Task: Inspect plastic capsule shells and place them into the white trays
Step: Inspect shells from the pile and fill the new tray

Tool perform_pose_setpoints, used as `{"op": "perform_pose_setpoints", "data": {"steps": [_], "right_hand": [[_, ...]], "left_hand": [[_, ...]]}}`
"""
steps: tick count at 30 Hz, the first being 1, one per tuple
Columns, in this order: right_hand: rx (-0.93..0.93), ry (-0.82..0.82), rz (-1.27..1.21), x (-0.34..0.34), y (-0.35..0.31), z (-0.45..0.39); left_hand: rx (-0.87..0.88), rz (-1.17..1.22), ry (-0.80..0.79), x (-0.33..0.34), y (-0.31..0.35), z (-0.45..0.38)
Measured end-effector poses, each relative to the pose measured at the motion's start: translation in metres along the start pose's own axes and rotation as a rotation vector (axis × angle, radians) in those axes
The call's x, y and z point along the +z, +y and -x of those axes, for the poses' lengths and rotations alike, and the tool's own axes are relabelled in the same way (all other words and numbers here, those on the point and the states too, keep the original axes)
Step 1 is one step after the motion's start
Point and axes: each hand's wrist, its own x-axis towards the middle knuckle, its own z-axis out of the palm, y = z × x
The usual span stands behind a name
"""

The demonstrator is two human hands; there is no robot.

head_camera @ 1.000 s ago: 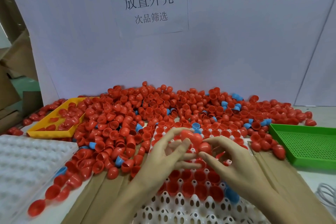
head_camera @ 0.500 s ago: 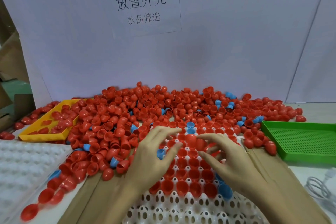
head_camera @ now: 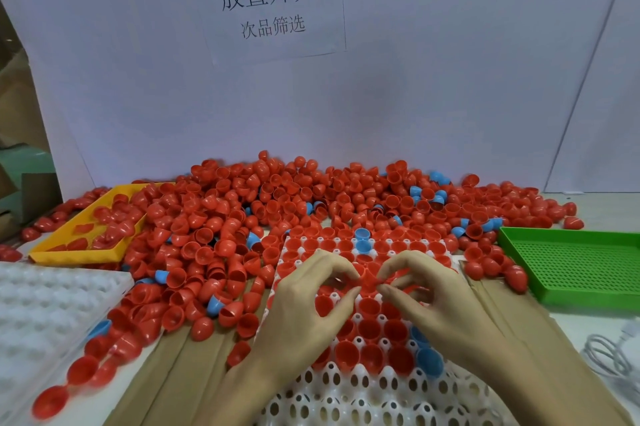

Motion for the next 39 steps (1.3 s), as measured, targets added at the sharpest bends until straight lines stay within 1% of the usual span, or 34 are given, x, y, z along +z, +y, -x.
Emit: {"op": "perform_pose_setpoints", "data": {"steps": [3,7,10,13,16,20,22,24,26,29,31,35,39], "right_hand": [[-0.001,0.001,0.009,-0.002,-0.002,0.000],[0.008,-0.023,0.015,-0.008,-0.007,0.001],[-0.010,-0.047,0.044,-0.010,-0.012,0.001],[-0.022,-0.056,0.094,-0.012,-0.012,0.001],[-0.042,-0.071,0.151,-0.013,-0.010,0.002],[-0.068,-0.089,0.134,-0.012,-0.006,0.002],[-0.075,-0.029,0.092,-0.009,-0.005,0.000],[-0.081,0.077,0.093,-0.011,0.000,-0.003],[-0.041,0.164,0.103,-0.018,0.008,-0.006],[0.026,0.262,0.086,-0.031,0.022,-0.008],[0.041,0.309,0.083,-0.034,0.028,-0.008],[0.085,0.327,0.066,-0.034,0.035,-0.007],[0.097,0.353,0.038,-0.035,0.038,-0.009]], "left_hand": [[-0.006,0.047,-0.003,0.001,0.002,0.003],[-0.049,0.251,0.003,0.002,0.011,0.003],[-0.120,0.253,0.029,0.006,0.016,0.004],[-0.186,0.278,-0.023,0.009,0.016,0.005],[-0.192,0.217,-0.067,0.013,0.014,0.005],[-0.146,0.115,-0.007,0.015,0.016,0.006],[-0.117,0.039,0.041,0.013,0.016,0.005],[-0.125,0.010,0.043,0.010,0.019,0.003],[-0.115,-0.008,-0.035,0.012,0.026,0.003],[-0.034,-0.067,-0.194,0.033,0.044,0.005],[-0.014,-0.072,-0.238,0.051,0.055,0.005],[0.013,-0.158,-0.303,0.072,0.064,0.001],[0.070,-0.323,-0.374,0.081,0.071,0.003]]}}
